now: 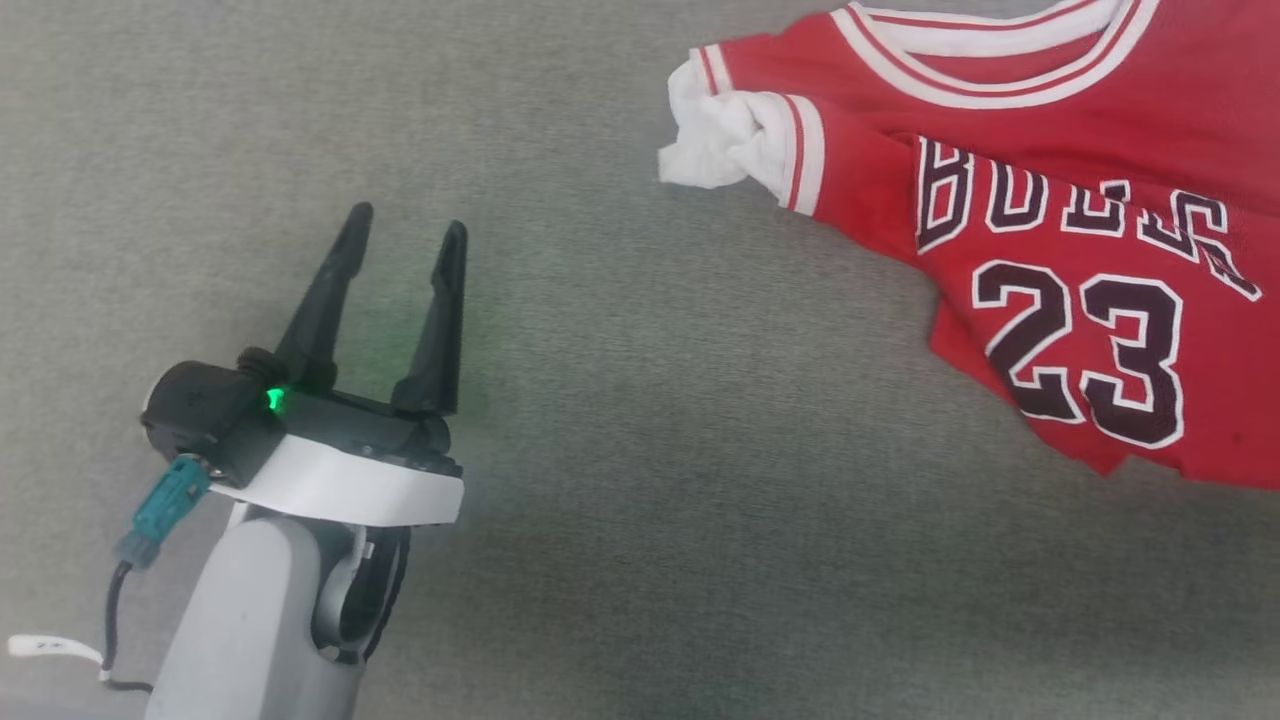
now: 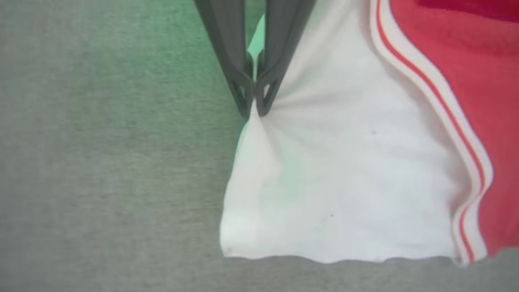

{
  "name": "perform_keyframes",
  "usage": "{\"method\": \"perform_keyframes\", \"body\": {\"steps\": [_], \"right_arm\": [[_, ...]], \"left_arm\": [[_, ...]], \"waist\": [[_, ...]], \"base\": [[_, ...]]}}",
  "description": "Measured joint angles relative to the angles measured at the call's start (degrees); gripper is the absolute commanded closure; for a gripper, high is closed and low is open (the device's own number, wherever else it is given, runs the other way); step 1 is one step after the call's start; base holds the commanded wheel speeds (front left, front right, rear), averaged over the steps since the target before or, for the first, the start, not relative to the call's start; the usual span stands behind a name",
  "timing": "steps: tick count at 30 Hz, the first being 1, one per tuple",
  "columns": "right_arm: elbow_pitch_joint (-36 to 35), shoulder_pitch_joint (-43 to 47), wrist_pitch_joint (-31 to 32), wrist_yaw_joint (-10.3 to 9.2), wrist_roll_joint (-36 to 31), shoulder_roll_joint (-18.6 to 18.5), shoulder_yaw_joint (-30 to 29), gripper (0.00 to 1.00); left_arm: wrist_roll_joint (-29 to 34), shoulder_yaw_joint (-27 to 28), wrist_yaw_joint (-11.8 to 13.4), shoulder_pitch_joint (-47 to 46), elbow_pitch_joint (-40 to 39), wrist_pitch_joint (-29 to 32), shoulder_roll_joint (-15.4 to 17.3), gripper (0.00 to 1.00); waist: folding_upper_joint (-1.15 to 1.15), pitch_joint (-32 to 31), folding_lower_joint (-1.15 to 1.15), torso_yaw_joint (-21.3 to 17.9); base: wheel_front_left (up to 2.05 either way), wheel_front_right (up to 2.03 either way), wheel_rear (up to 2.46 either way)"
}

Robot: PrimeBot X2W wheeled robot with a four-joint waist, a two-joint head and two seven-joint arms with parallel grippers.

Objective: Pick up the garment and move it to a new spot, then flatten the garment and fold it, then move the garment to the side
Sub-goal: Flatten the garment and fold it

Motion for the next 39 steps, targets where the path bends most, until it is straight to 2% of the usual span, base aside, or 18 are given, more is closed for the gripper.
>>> {"method": "perform_keyframes", "body": {"steps": [6,11,12,13,14,18,22,30,35,39], "right_arm": [[1.8,2.4,-5.5,-0.02,-2.1,-4.6,-5.2,1.0],[3.3,3.6,-10.6,-0.01,-2.5,-4.4,-6.6,1.0],[3.4,3.7,-12.0,-0.02,-2.5,-4.1,-6.7,0.84],[3.6,3.7,-13.7,-0.01,-2.6,-3.7,-6.7,0.22],[3.7,3.8,-15.4,-0.02,-2.7,-3.3,-6.7,0.0],[2.9,4.9,-22.0,-0.02,-2.1,-2.7,-5.0,0.0],[-0.1,7.5,-29.6,-0.02,0.9,-2.5,-2.6,0.0],[-10.8,13.4,-42.7,-0.08,8.5,0.8,5.6,0.0],[-20.1,17.6,-49.3,-0.07,11.0,3.7,11.5,0.0],[-25.4,20.6,-52.9,-0.07,11.8,6.5,14.5,0.0]], "left_arm": [[0.8,0.8,-0.7,-0.1,-0.1,0.0,-0.1,0.0],[0.7,1.1,-0.8,-0.2,0.3,0.0,0.7,0.0],[0.7,1.0,-0.8,-0.2,0.6,0.0,1.1,0.0],[0.6,0.6,-0.8,-0.4,1.0,0.0,1.6,0.0],[0.4,0.2,-0.8,-0.8,1.4,0.0,2.3,0.0],[-1.3,-3.1,-0.9,-4.2,3.0,0.0,6.1,0.0],[-5.4,-7.6,-0.9,-10.7,4.2,4.2,11.3,0.0],[-17.2,-21.8,-0.9,-27.9,7.3,23.4,21.8,0.0],[-26.7,-29.9,-0.9,-39.1,11.6,35.9,24.6,0.0],[-33.1,-33.0,-0.9,-46.9,17.5,44.0,24.9,0.0]], "waist": [[0.0,0.1,0.0,-2.1],[0.0,-0.2,0.0,-4.0],[0.0,-0.3,0.0,-4.4],[0.0,-0.5,0.0,-4.7],[0.0,-0.7,0.0,-5.1],[0.0,-2.3,0.0,-6.3],[0.0,-3.7,0.0,-8.0],[0.0,-5.4,0.0,-13.5],[0.0,-4.9,0.0,-17.9],[0.0,-3.8,0.0,-21.9]], "base": [[0.0,0.0,0.0],[0.0,0.0,0.0],[0.0,0.0,0.0],[0.0,0.0,0.0],[0.0,0.0,0.0],[0.0,0.0,0.0],[0.0,0.0,0.0],[0.0,0.0,0.0],[0.0,0.0,0.0],[0.0,0.0,0.0]]}}
